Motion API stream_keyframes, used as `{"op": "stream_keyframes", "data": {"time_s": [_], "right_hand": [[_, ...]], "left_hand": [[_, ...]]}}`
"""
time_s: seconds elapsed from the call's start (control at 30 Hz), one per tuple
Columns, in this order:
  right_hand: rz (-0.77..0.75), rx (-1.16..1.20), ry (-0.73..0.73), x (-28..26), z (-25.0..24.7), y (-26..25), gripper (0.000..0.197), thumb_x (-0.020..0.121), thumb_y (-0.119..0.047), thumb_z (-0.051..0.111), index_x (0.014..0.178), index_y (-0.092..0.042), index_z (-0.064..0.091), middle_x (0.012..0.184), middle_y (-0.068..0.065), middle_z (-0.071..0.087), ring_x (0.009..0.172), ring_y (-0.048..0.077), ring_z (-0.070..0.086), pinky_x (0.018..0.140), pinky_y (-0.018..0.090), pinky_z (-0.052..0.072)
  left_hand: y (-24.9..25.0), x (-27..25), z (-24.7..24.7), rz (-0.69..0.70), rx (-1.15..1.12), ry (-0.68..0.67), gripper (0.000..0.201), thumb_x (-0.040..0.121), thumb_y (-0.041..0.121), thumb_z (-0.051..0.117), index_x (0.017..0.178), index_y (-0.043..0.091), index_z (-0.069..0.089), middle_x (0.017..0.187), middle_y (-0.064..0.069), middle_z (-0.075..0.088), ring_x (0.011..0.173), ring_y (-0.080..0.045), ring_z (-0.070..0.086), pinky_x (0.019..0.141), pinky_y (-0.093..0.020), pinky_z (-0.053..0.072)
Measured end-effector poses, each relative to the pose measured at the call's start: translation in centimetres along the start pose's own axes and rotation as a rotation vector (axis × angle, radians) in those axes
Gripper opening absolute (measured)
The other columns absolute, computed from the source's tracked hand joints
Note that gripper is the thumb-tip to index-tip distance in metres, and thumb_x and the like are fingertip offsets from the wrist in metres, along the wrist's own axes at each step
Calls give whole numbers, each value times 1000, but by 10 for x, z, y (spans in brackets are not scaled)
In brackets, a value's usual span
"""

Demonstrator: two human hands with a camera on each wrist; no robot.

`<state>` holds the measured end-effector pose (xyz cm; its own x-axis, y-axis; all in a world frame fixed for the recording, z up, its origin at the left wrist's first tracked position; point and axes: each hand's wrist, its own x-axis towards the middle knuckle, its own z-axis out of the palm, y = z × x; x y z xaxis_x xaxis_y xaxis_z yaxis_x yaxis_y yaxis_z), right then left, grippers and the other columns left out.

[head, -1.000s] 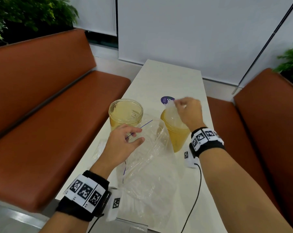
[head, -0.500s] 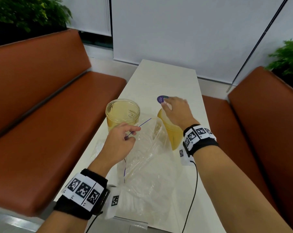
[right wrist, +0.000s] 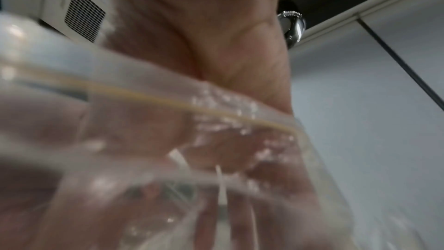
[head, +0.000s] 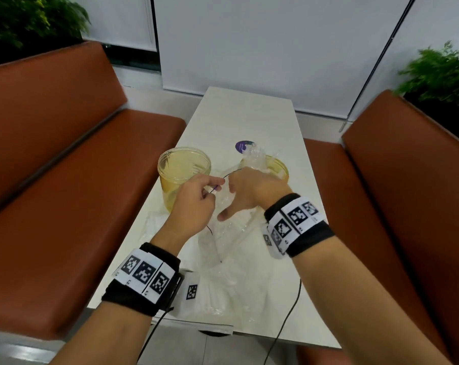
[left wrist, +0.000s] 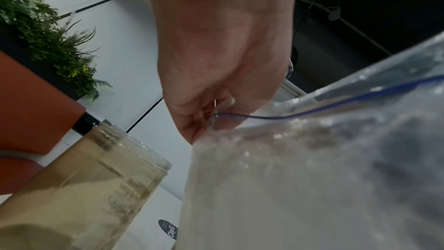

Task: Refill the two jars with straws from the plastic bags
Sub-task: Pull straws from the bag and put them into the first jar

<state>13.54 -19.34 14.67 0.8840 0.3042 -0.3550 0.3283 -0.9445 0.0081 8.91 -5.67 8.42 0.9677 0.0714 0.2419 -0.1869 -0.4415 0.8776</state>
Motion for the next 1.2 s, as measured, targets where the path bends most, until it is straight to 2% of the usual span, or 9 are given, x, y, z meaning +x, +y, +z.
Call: {"op": "stream_keyframes", "data": {"time_s": [0.1,0.23,0.4,0.5,0.77,0.87,0.97,1.1,1.2], "right_hand": [[-8,80,-26,-2,22,-4,82,76,-70,71,134,-13,57,130,3,63,118,25,62,97,39,53],[-29,146,34,-2,42,-7,70,83,-64,69,130,-13,60,123,5,63,108,24,63,84,35,53],[-50,198,237,5,54,4,47,90,-52,69,114,-12,70,112,9,67,94,24,63,74,31,45],[-105,109,269,6,62,8,38,100,-46,55,123,-17,62,114,10,66,98,28,63,75,35,49],[-211,56,320,11,78,14,30,107,-34,44,121,-8,53,103,13,69,89,34,64,68,41,52],[-221,45,389,11,66,12,26,108,-29,44,117,-7,53,100,14,70,86,36,66,67,43,53],[-249,175,471,3,40,8,25,108,-26,45,117,-5,53,99,17,69,83,38,66,69,46,54],[-303,319,576,-14,0,0,24,107,-29,47,118,-9,55,98,14,70,80,31,63,67,39,50],[-400,416,665,-22,-17,-9,22,106,-28,51,114,-9,57,93,9,71,79,27,64,69,37,51]], "left_hand": [[0,-3,3,17,3,8,48,85,-16,47,118,10,71,109,-1,67,74,19,52,68,1,39],[-7,-5,3,-1,-7,39,48,87,-15,47,122,11,69,110,-1,65,80,13,54,72,0,39],[-17,-5,2,-63,-59,62,50,89,-10,48,127,15,67,111,3,63,76,-4,53,76,-25,46],[-16,-6,1,-97,-108,56,49,89,-8,48,127,17,67,113,4,63,73,-6,52,77,-31,50],[-16,-11,-2,-147,-168,31,46,91,-5,50,129,16,65,119,5,62,70,-12,50,62,-15,45],[-13,-11,-2,-162,-159,12,49,88,0,60,132,20,63,118,5,62,81,-13,53,68,-11,47],[-11,-10,-1,-150,-128,-26,57,80,12,76,134,22,60,119,4,59,86,-12,54,78,-17,46],[-9,-11,5,-114,-38,-77,87,61,51,90,135,19,57,120,7,53,111,-11,54,96,-25,45],[1,-11,8,-117,65,-50,84,52,63,88,116,18,58,113,6,52,101,-11,50,86,-26,43]]}}
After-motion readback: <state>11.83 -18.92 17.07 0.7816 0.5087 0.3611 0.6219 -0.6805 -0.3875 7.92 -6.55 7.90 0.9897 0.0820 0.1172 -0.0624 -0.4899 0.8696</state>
